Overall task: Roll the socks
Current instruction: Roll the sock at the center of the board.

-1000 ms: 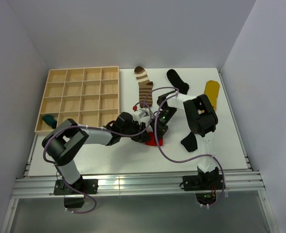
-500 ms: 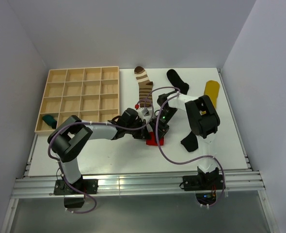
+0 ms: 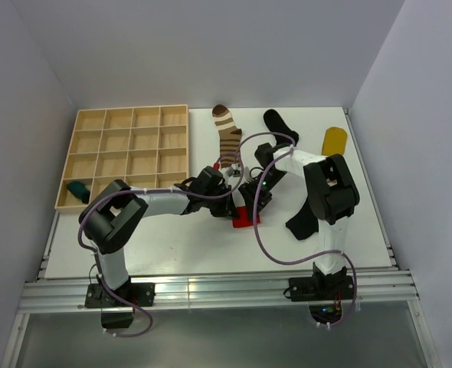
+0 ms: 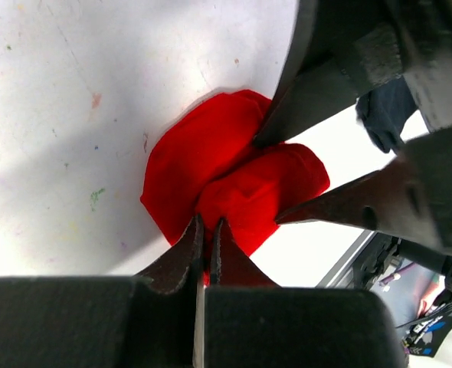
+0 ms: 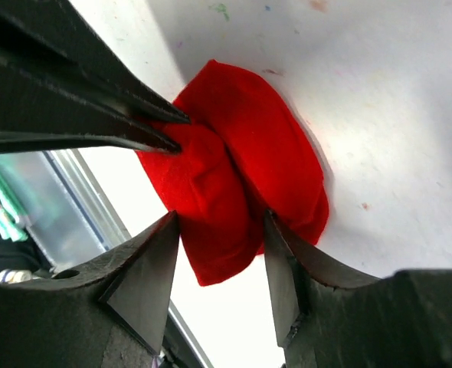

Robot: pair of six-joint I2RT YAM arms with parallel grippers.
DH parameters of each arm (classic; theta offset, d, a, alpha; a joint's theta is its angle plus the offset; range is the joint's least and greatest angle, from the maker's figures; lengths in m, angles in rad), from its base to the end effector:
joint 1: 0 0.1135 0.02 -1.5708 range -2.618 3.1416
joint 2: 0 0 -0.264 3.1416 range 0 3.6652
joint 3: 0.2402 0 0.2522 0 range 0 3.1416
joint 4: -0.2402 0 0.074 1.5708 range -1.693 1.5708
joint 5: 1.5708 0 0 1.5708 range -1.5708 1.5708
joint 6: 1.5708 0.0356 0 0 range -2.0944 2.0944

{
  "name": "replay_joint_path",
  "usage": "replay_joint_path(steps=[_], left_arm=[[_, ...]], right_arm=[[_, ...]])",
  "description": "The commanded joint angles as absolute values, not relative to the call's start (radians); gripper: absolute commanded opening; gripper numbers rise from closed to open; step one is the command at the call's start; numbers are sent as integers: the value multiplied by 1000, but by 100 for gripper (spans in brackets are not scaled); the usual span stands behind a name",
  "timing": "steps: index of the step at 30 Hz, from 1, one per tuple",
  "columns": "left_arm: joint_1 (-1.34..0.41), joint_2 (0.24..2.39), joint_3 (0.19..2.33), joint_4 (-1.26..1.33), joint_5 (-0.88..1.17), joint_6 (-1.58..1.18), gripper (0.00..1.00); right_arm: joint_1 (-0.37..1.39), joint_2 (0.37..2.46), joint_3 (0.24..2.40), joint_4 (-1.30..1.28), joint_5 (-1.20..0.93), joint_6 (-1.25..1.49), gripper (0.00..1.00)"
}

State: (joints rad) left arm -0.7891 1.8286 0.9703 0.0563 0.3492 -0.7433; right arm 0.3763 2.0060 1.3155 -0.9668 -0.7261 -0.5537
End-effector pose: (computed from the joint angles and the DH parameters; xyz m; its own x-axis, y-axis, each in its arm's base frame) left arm 0.2503 -0.2694 0.1454 -0.9375 0.0419 -0.3455 0.2717 0.7083 -0.6516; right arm 0.3165 0.1505 0.1429 -0.6717 -0.6882 -0.2743 -0.6756 0.4170 0.6081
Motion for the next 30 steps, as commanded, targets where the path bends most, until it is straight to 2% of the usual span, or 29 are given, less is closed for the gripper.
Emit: replay_joint_path(steps=[1,16,30], left_arm=[[-799,1871,995,-81,354,-749,0],[-790,1899,1071,-172,380,-718,0],[-723,1957,1160,-279,495,-684,0]], right_arm=[[339,1936,1301,-857,-699,-597,55],[193,1884,1293,-884,-772,-623,57],[132,1628,1072,-703,-732,-724,56]])
